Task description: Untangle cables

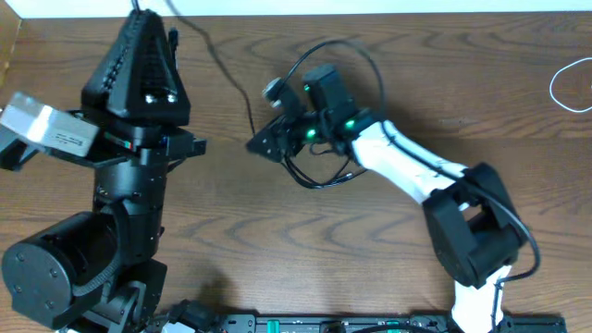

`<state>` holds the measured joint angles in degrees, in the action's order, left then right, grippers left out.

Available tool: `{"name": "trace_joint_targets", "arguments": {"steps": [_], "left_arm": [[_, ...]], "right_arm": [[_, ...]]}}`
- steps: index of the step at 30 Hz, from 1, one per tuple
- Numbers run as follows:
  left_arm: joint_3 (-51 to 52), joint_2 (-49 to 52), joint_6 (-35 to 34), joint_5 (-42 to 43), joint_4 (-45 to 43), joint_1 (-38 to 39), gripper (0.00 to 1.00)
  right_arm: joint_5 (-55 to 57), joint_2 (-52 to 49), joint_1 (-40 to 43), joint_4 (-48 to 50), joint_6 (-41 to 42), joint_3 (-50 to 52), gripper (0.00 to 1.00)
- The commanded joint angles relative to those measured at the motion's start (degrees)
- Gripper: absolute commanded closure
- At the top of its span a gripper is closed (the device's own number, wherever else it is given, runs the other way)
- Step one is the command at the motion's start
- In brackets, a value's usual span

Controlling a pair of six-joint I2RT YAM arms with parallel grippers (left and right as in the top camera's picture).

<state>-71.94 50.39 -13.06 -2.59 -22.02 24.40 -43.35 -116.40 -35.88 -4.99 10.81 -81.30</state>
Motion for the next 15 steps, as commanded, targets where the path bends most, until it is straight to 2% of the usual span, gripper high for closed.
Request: {"name": "trace_joint_targets", "arguments": {"steps": [1, 2, 4, 8, 11, 12, 15], "left_arm": [[-0.85, -0.26, 1.01, -2.03, -1.90, -0.24, 0.92], [-0.85, -0.26, 1.01, -2.03, -2.82, -0.24, 0.93], [-0.85, -0.37, 1.03, -3.45, -3.34, -0.24, 0.93], [-0.83, -0.44, 1.05, -5.66, -2.43, -0.24, 0.92], [-0.85, -0.42, 1.03, -5.60, 2.69, -0.24, 0.92], [-0.83, -0.42, 1.03, -5.57, 5.49, -0.24, 0.93], [-0.83, -0.26, 1.03, -3.72, 22.01, -0.24, 0.92]], "right_arm": [[-1.97, -4.44, -2.62, 4.15, 2.36, -0.22, 0.51], [-1.57, -5.90, -3.34, 6.29, 4.52, -0.22, 0.70], [0.48, -7.08, -3.85, 7.96, 7.13, -0.22, 0.99], [0.94, -6.27, -2.95, 8.68, 7.54, -0.26, 0.99], [-2.51, -2.89, -0.04, 8.09, 8.41, -0.26, 0.99], [-3.23, -1.73, 0.96, 7.78, 9.31, -0.26, 0.99], [-8.15, 4.94, 7.08, 7.13, 13.84, -0.26, 0.99]]}}
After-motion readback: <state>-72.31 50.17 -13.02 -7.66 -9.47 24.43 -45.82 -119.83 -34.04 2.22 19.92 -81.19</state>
